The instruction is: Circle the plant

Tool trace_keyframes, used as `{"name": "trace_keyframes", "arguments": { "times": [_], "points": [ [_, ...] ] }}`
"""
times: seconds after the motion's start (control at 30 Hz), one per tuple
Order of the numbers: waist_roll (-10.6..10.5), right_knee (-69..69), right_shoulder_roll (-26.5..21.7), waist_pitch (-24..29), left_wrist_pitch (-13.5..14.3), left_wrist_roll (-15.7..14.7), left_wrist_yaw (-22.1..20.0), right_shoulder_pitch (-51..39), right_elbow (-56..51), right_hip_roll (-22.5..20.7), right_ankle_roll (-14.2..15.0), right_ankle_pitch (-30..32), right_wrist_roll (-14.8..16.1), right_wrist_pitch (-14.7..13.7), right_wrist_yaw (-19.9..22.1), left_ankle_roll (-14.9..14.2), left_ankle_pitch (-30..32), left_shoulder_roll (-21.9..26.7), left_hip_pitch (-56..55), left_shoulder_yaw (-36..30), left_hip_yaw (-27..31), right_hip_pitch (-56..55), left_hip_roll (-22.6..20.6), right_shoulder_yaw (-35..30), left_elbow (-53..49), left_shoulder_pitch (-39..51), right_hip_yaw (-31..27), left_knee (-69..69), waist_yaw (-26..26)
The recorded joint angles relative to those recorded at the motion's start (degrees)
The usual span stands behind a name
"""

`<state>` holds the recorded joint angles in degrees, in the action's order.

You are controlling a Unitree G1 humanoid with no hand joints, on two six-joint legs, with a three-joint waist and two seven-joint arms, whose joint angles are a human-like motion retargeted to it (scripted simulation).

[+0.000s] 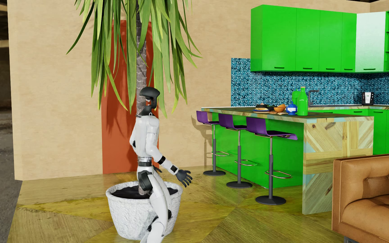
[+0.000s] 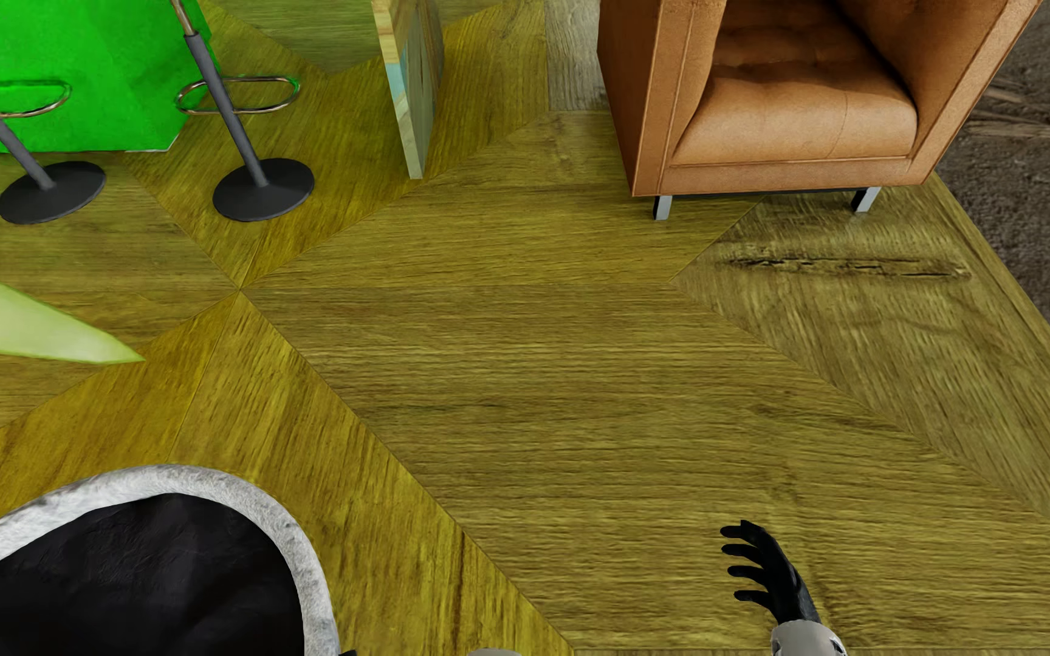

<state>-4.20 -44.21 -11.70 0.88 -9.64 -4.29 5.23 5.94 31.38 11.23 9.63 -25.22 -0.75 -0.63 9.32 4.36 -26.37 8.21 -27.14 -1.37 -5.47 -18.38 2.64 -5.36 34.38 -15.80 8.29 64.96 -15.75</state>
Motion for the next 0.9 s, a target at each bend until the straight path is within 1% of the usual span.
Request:
{"name": "trace_keyframes", "arguments": {
  "times": [0.03,0.07,0.1,0.13,0.17,0.2,0.23,0.27,0.3,0.33,0.37,0.4,0.43,0.47,0.5,0.53,0.57,0.6,0.63,0.67,0.7,0.73,0.77,0.8,0.83,0.87,0.9],
  "points": [
    [-1.72,-5.98,2.59,-0.55,-1.35,0.85,-1.38,-4.76,-2.89,0.23,1.05,-0.28,1.06,-0.48,1.23,-0.96,-4.17,2.1,0.05,-1.64,-0.11,-0.14,0.74,-1.59,2.11,-2.99,-0.39,-7.92,-0.26],
    [-1.34,-20.02,6.05,-0.79,-1.72,2.18,-4.06,-7.47,0.88,0.36,1.94,7.2,1.27,-4.17,1.22,0.24,-7.55,5.22,1.98,-6.13,0.65,-5.69,-0.6,-1.27,8.58,-4.46,-5.01,-8.61,0.45],
    [0.31,-26.11,5.45,-0.1,-2.87,2.66,-7.0,-4.51,2.96,-1.8,2.44,9.71,1.1,-7.49,0.13,0.1,-9.21,4.77,4.77,-5.55,2.07,-10.94,-2.45,-2.23,9.5,-4.32,-9.56,-9.57,2.57],
    [2.55,-26.74,4.68,0.71,-3.8,2.3,-9.81,-0.09,3.05,-3.12,2.81,8.37,0.54,-8.67,-1.36,-0.1,-10.36,2.4,7.87,-3.79,3.41,-16.4,-4.33,-1.46,7.55,-3.54,-11.73,-11.47,5.48],
    [4.25,-21.15,2.51,1.4,-4.25,2.06,-12.29,3.84,2.64,-4.06,3.02,5.09,-0.7,-7.94,-3.09,-0.43,-12.44,0.3,11.06,-2.12,4.65,-20.88,-5.05,0.47,2.21,-3.43,-11.23,-12.77,7.91],
    [6.15,-12.28,0.56,2.08,-4.34,2.29,-13.65,6.19,4.52,-3.25,3.12,3.62,-1.91,-7.32,-4.22,-0.59,-13.64,0.42,12.07,-1.12,5.97,-22.42,-6.24,3.23,0.08,-0.38,-10.1,-9.7,8.53],
    [6.06,-11.08,-2.85,2.34,-3.51,2.29,-13.64,7.62,6.78,-3.09,1.15,7.59,-2.19,-6.55,-4.55,1.78,-11.52,-0.99,10.18,-0.36,7.14,-21.28,-6.39,3.25,0.56,3.49,-9.39,-1.64,7.25],
    [4.75,-11.77,-4.47,2.44,-1.7,1.71,-11.69,6.88,7.21,-2.85,-4.96,4.59,-1.71,-4.87,-3.54,3.86,-2.27,-0.85,6.25,-2.19,6.61,-19.01,-5.05,2.96,4.98,6.74,-7.2,7.97,4.93],
    [2.99,-9.38,-3.72,2.52,-0.28,0.46,-8.35,4.49,5.41,-2.17,-2.42,3.05,-0.92,-3.46,-1.35,3.43,6.23,-0.33,2.23,-1.02,5.46,-14.96,-3.34,3.42,5.03,6.11,-4.78,12.19,3.43],
    [1.15,-6.35,-3.23,2.59,0.68,-0.26,-5.08,1.84,3.24,-1.68,-2.21,1.9,-0.08,-2.87,0.76,0.95,6.8,0.28,-0.83,0.63,3.58,-10.29,-1.95,3.51,2.2,3.26,-2.75,12.01,0.86],
    [-0.41,-2.52,-2.02,2.06,1.1,0.25,-2.76,-1.35,0.66,-1.07,-1.33,0.88,0.85,-2.58,2.37,-1.41,1.7,1.28,-3.83,1.55,2.38,-5.45,-1.02,3.07,0.66,0.95,-0.74,9.0,-2.05],
    [-1.43,-3.3,0.36,1.72,1.26,2.2,-2.56,-3.73,-1.36,-0.19,-0.06,0.59,1.45,-3.7,3.0,-2.56,-1.76,0.91,-5.17,1.33,1.55,-2.51,-0.52,0.88,-0.43,-0.98,-0.31,0.84,-3.44],
    [-2.38,-12.81,2.88,1.27,2.25,4.4,-3.69,-6.63,-0.99,0.23,1.25,4.46,1.1,-5.37,2.57,0.49,-0.35,1.71,-4.78,-1.9,1.74,-4.52,0.18,-1.16,3.06,-2.37,-1.96,-9.13,-2.23],
    [-0.69,-25.32,3.74,1.49,3.19,5.98,-5.19,-7.86,1.87,-0.63,1.71,15.5,-0.35,-7.07,1.17,0.55,-2.67,4.26,-2.41,-5.91,2.24,-10.02,-1.73,-4.41,8.78,-1.86,-6.97,-9.24,0.38],
    [1.91,-28.75,4.96,1.87,3.25,6.47,-6.75,-4.47,3.75,-3.99,1.47,14.69,-2.6,-7.88,-1.08,0.47,-4.04,4.21,0.95,-4.08,3.4,-14.08,-3.57,-1.63,8.49,-1.49,-10.42,-11.12,3.39],
    [4.33,-28.24,4.78,2.15,3.33,6.33,-8.47,-0.26,3.9,-6.72,0.98,9.78,-4.84,-6.77,-3.43,0.32,-5.25,2.98,4.5,-2.57,4.92,-17.88,-5.06,0.39,6.71,-0.64,-11.36,-13.29,6.86],
    [6.61,-24.21,2.69,1.8,3.48,5.63,-9.82,4.0,3.49,-7.64,0.36,5.77,-6.44,-4.59,-5.61,0.19,-6.74,1.57,7.66,-2.26,6.39,-21.51,-6.34,1.42,2.56,0.2,-10.52,-15.06,9.99],
    [8.51,-18.08,2.06,1.5,4.0,4.64,-10.24,7.92,4.37,-8.07,0.03,4.53,-6.86,-3.11,-6.82,0.08,-8.59,0.96,11.03,-3.18,8.09,-23.01,-7.3,3.21,1.92,3.65,-9.67,-16.1,11.29],
    [10.24,-11.27,0.61,1.37,4.36,3.65,-10.09,10.44,4.04,-7.52,0.12,4.94,-6.53,-1.88,-7.32,-0.94,-9.48,0.04,12.48,-3.3,9.05,-23.59,-8.36,3.64,1.16,6.87,-8.52,-13.74,11.76],
    [10.95,-6.62,-1.09,1.96,4.26,2.47,-9.03,9.97,7.51,-6.14,0.22,12.21,-5.29,-3.21,-6.8,1.68,-6.57,0.07,10.6,-2.94,9.14,-21.42,-9.23,3.79,0.59,9.65,-6.98,-4.05,11.47],
    [8.47,-7.55,-2.8,2.32,4.13,1.5,-7.02,8.74,7.87,-5.6,-5.53,8.9,-3.46,-3.98,-4.97,2.81,1.27,-0.22,6.27,-3.19,6.66,-18.84,-6.47,3.73,1.74,10.48,-3.9,5.13,9.59],
    [5.94,-7.53,-2.91,2.89,4.05,1.06,-4.7,6.44,6.47,-4.69,-9.48,6.01,-1.82,-3.77,-2.43,0.64,5.83,-0.63,2.69,-1.33,3.65,-15.47,-3.33,3.75,3.36,9.62,-1.08,9.0,7.68],
    [3.54,-6.66,-3.0,3.93,3.25,1.48,-2.63,3.05,4.45,-3.57,-5.47,3.75,-0.54,-3.08,0.1,-2.16,3.45,0.81,-0.39,-0.53,1.65,-11.31,-1.57,4.35,2.91,7.41,0.44,9.89,3.81],
    [1.8,-6.02,-1.06,3.02,1.91,2.66,-2.0,0.73,1.53,-2.47,-5.84,1.3,0.45,-2.65,2.28,-1.73,-0.2,2.04,-3.11,0.07,0.67,-8.03,-0.11,1.94,1.2,4.12,2.22,5.48,0.52],
    [-0.02,-7.21,0.89,1.83,0.99,3.73,-2.2,-3.21,-0.24,-1.89,-5.63,-0.62,0.88,-2.28,3.49,-1.44,-2.89,3.3,-4.37,0.4,1.36,-5.74,1.11,-1.08,1.17,0.03,2.94,-1.98,-0.88],
    [-1.04,-17.27,3.87,0.77,0.37,4.24,-3.76,-6.52,-0.34,-0.61,-3.41,2.37,0.54,-3.46,3.43,-2.66,-1.29,5.09,-3.6,-3.04,2.4,-8.75,0.89,-2.25,6.24,-1.19,0.69,-8.64,0.19],
    [-0.16,-25.43,4.84,0.71,-0.76,3.42,-6.16,-5.51,2.51,-2.1,-2.0,7.9,-0.33,-6.91,1.97,-2.69,-3.03,4.88,-1.01,-4.85,3.21,-12.98,-1.05,-3.38,9.59,-0.4,-5.2,-9.45,2.71]
  ]
}}
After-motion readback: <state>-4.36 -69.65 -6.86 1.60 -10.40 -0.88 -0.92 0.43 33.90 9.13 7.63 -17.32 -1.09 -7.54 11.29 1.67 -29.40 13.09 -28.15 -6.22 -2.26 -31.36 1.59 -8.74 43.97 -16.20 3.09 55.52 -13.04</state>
